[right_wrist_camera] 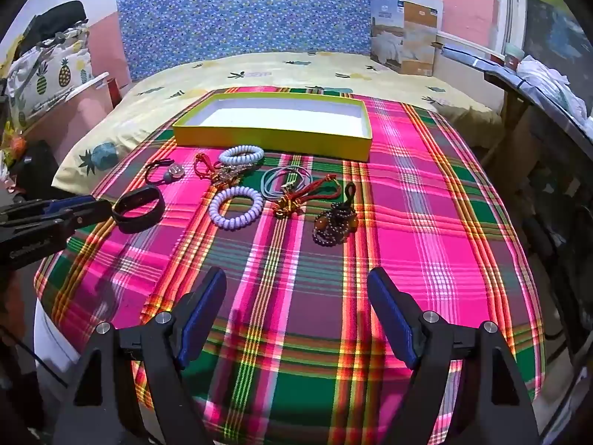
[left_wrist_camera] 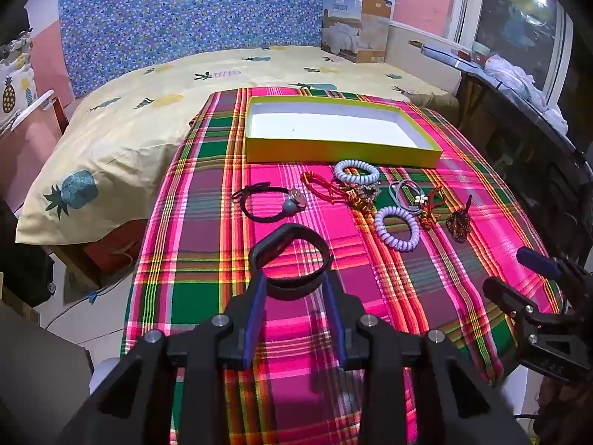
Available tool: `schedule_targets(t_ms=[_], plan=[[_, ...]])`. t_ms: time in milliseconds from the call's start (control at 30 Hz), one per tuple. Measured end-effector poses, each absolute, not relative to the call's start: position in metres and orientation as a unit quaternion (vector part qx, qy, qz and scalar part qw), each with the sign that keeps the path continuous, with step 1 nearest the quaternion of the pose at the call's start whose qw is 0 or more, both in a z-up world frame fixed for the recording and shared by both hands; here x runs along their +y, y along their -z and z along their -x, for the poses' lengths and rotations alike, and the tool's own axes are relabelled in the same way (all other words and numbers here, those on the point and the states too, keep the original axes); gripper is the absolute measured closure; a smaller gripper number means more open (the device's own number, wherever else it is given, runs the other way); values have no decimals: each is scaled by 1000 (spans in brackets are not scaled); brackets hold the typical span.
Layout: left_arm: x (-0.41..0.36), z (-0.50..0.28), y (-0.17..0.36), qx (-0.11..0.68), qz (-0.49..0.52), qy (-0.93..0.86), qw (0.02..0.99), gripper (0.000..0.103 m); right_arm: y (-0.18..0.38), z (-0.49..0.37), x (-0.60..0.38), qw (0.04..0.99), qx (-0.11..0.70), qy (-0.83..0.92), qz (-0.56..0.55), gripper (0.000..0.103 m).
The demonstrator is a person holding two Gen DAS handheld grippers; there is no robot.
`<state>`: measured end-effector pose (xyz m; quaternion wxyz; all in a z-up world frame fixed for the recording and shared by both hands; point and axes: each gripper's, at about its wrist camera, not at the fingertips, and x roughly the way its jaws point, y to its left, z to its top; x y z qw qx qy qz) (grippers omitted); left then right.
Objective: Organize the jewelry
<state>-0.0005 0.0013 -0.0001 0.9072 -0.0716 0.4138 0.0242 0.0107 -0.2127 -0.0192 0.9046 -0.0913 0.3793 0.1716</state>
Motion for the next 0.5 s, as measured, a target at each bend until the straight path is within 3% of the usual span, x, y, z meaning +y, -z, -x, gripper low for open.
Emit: schedule_targets(t_ms=[500], plan=[[-4,2,4,429,61,-23,901,70,14,-8,-209,905,377,-174,89,25]])
